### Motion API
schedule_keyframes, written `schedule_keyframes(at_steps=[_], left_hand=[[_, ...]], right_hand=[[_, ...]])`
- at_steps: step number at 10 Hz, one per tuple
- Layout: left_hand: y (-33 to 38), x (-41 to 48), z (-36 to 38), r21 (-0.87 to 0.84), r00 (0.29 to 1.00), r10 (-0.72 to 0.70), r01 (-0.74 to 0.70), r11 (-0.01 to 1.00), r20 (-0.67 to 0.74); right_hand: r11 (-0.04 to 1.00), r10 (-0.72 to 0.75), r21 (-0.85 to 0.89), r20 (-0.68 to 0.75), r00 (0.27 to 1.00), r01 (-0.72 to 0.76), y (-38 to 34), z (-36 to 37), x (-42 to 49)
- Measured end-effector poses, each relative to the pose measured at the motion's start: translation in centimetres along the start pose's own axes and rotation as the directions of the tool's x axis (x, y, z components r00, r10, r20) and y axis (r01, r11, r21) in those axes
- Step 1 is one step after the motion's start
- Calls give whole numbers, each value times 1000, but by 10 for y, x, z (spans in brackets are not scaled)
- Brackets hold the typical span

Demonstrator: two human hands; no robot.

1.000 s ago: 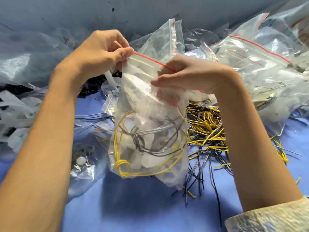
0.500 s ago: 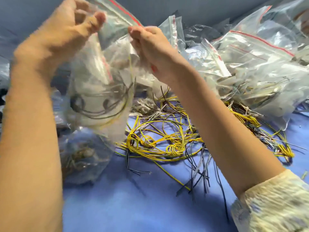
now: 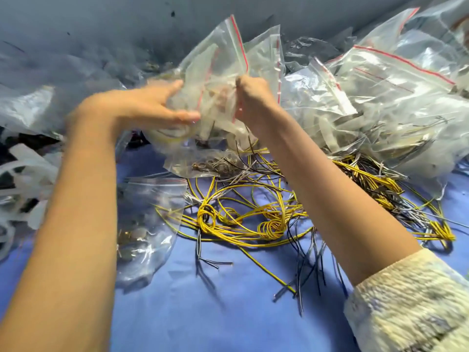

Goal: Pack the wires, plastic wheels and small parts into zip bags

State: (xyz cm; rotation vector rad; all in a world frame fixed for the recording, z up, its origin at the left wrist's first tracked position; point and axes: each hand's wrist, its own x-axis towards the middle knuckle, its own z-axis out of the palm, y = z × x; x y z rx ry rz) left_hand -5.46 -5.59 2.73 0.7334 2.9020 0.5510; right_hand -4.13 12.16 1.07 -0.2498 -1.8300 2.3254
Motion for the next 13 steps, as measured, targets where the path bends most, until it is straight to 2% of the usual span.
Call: schedule_keyframes(at_steps=[1, 2, 3, 4, 5, 6, 7, 10, 11, 12, 13], left_hand=[[-3, 9, 13, 75, 998, -21, 17, 997, 56], [-4, 15, 16, 116, 1000, -10, 9, 993, 5], [-7, 22, 24, 175, 1000, -14, 10, 985, 25], [-6, 29, 39, 212, 999, -39, 33, 977, 25], [-9, 33, 54, 152, 996, -84, 89, 984, -39], [-15, 39, 59, 76, 990, -77, 86, 993, -116], [-18, 45, 61, 93, 986, -90, 104, 990, -140], [-21, 46, 62, 91, 988, -83, 96, 991, -131], [-17, 37, 50, 61, 995, -54, 60, 996, -84], [-14, 23, 32, -3, 1000, 20, -20, 1000, 1], [-1, 6, 15, 42, 1000, 20, -20, 999, 11]], right_hand=[[979, -40, -200, -59, 997, 28, 4, -11, 6], [671, -336, -703, -5, 942, 235, -1, -7, 2], [277, -620, -838, 218, 754, 470, -2, 3, -8], [-37, -464, -891, 417, 782, 453, 6, 6, 0], [1, -231, -916, 390, 891, 401, 22, -7, 16], [133, -209, -908, 366, 907, 397, 32, -19, 32], [184, -151, -900, 371, 916, 395, 36, -25, 47], [143, -93, -921, 353, 931, 363, 33, -23, 38], [39, 5, -930, 366, 931, 366, 13, -21, 23], [-52, 29, -925, 376, 926, 377, -9, -25, 11], [84, -116, -910, 395, 911, 406, -27, -31, -11]])
